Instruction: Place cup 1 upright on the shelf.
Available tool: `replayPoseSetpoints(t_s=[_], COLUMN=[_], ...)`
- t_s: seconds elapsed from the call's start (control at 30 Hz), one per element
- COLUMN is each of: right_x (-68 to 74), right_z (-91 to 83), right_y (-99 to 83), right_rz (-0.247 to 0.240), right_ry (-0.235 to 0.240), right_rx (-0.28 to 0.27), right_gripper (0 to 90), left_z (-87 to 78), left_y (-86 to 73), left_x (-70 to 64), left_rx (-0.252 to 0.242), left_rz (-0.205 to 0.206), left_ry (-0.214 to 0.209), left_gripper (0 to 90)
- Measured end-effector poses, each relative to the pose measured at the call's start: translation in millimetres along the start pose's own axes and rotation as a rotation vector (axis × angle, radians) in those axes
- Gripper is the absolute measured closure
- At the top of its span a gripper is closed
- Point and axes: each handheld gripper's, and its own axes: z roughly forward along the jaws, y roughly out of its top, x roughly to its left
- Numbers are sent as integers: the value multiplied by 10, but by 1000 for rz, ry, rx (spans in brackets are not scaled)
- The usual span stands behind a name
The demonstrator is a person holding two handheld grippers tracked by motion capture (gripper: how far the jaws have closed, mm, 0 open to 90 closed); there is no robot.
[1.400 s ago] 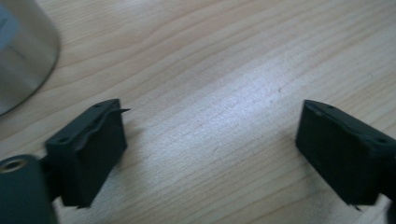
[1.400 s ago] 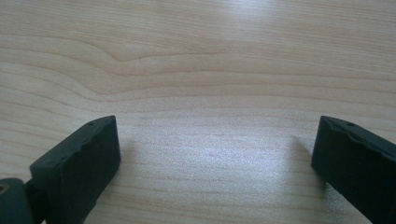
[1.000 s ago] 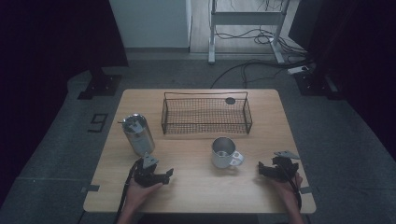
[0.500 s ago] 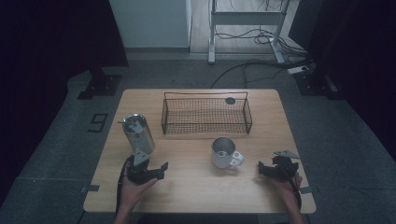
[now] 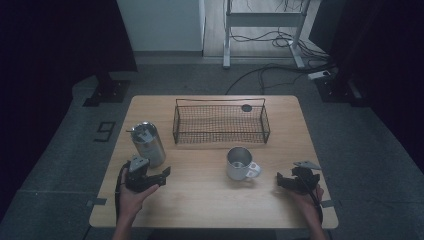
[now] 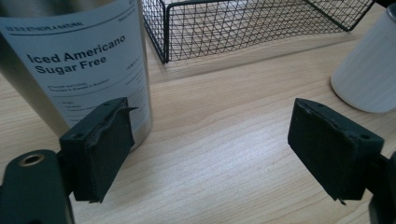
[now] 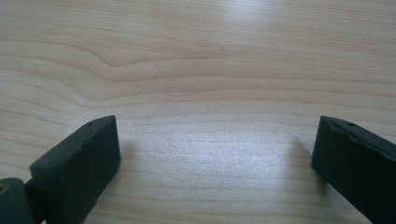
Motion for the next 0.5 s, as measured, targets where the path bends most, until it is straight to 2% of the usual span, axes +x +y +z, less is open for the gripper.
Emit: replayPoseSetpoints(t_s=[0.5], right_x=[0], right_z=[1], right_y=[0], right_rz=[-1], right_ry=[-1], right_rx=[0], right_gripper=[8], left_z=[-35], left_y=[41], left_x=[222], left_rx=[-6], left_rz=[-18], left_ry=[-2], left_gripper=[129])
